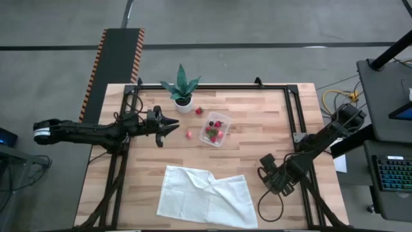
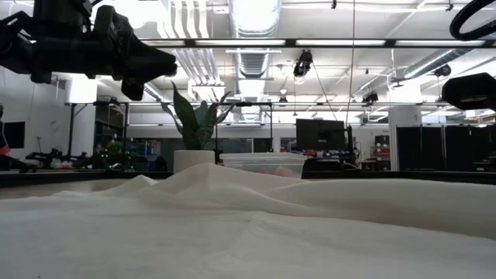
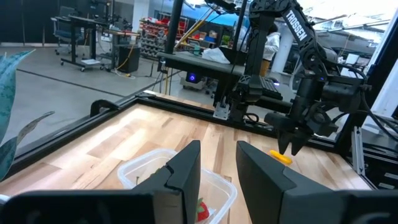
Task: Pick and placing Produce into tupperware
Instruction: Put the yellow corn into the transparent bin
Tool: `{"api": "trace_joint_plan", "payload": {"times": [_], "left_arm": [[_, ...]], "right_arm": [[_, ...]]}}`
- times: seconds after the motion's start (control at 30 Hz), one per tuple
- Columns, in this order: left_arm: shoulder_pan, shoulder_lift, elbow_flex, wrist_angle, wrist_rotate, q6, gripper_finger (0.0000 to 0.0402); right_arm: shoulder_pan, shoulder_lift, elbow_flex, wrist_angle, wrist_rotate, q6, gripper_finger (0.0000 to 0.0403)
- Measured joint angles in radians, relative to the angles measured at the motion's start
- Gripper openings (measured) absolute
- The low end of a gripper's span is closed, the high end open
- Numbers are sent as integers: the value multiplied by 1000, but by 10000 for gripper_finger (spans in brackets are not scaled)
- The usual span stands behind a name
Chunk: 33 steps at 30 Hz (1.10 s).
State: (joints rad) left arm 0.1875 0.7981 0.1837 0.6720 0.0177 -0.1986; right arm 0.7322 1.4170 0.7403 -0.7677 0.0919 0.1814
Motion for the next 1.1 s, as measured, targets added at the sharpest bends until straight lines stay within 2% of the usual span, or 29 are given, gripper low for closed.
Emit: {"api": "trace_joint_plan", "payload": {"times": [0.4,0.73,1.1], "left_arm": [[-1,0,0,0,1,2,89],[0,0,0,0,1,2,89],[0,0,0,0,2,0,89]], "right_arm": [[0,1,-9,11,-21,-6,203],[-1,147,10,2,-60,-18,203],[0,91,-3,23,-73,-10,203]]}}
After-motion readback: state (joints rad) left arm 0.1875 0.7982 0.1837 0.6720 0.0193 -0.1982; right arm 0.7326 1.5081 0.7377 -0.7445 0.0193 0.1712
